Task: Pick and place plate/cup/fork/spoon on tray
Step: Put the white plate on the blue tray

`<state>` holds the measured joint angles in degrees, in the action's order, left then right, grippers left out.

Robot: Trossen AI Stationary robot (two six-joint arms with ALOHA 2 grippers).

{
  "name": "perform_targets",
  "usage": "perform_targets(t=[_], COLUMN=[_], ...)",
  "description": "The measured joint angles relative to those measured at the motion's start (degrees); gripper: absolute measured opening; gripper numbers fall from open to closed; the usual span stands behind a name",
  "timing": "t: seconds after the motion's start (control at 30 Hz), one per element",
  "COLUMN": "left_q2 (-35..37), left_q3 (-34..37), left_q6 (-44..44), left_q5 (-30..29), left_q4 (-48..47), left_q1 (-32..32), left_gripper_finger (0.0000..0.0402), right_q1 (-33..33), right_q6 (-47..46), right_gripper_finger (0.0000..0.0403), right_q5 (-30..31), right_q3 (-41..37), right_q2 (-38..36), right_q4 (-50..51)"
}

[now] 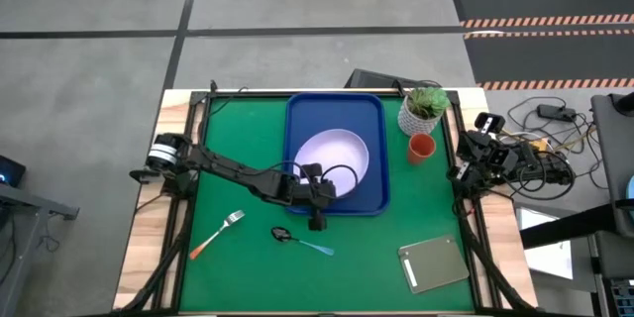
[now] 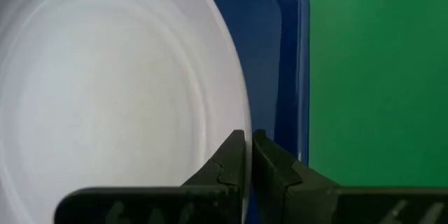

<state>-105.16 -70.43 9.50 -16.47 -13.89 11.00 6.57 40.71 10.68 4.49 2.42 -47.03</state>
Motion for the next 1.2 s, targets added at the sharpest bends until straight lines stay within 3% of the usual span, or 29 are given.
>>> perform_targets(t=[0.57,1.2], left_q2=[0.09,-1.43], left_q3=[3.71,4.69], left_q6=[6.58,7.11], left_q5=[0.11,-0.3], left_q4=[2.07,6.85], left_q1=[0.02,-0.09], left_gripper_finger=[0.0,0.0], right_q1=[0.0,0.02], right_q6=[-0.13,-0.17], right_gripper_finger=[0.0009,0.0009], right_q5=[0.0,0.0], right_q3=[0.0,0.0], right_q2=[0.0,-0.02], right_q4=[0.0,0.02])
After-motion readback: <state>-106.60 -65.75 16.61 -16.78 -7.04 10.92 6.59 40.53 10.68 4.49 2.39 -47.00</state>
